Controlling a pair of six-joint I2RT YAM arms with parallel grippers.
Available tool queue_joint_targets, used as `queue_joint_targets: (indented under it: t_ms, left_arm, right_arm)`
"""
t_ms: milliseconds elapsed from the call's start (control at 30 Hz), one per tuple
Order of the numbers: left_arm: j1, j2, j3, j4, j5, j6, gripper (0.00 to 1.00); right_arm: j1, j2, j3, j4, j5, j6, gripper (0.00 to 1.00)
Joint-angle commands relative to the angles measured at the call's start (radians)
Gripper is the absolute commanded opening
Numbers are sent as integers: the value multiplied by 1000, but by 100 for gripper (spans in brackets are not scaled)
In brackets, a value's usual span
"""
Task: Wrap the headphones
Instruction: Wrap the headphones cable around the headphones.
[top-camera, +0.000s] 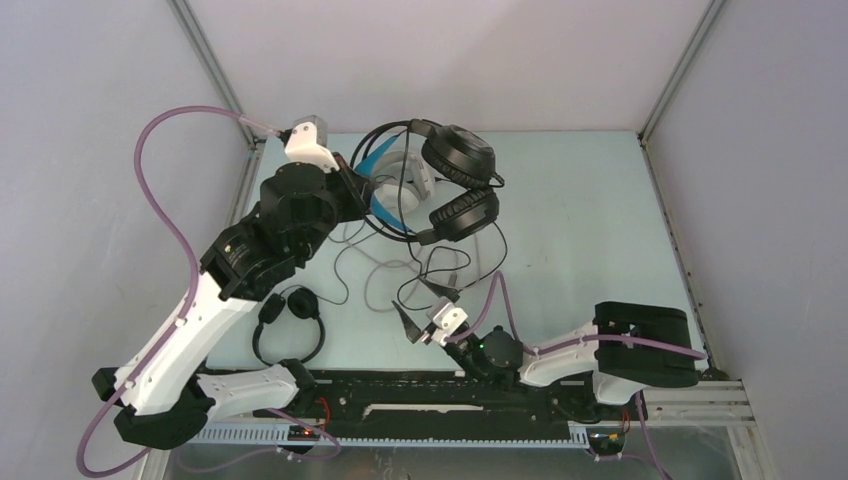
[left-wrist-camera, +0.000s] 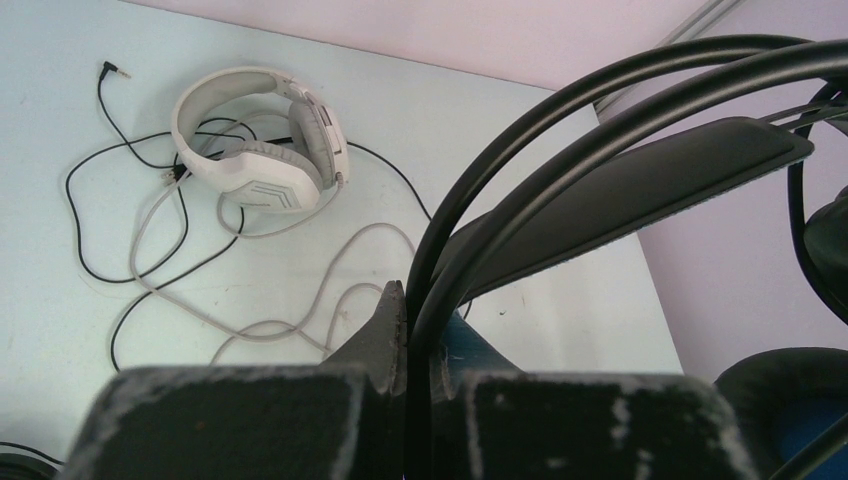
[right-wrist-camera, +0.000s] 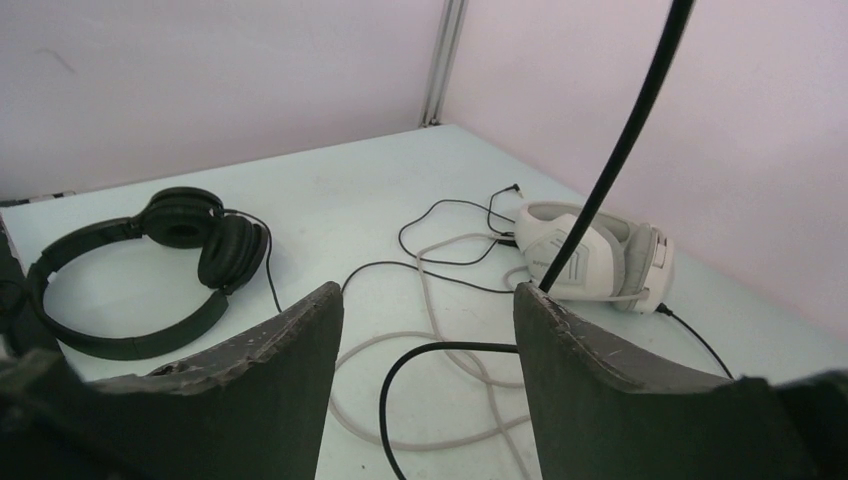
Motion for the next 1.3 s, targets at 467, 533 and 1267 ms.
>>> queue_joint_targets:
  t_ms: [467, 533, 1267]
  left_arm:
    - [8, 19, 13, 95, 89, -8, 0]
    - [9, 22, 17, 87, 107, -11, 0]
    - [43, -3, 121, 15, 259, -44, 0]
  right_arm:
    - [-8, -112, 62, 88, 32, -122, 71]
    - [-37, -106, 65, 81, -13, -98, 69]
    - [-198, -34, -33, 10, -104, 206, 9]
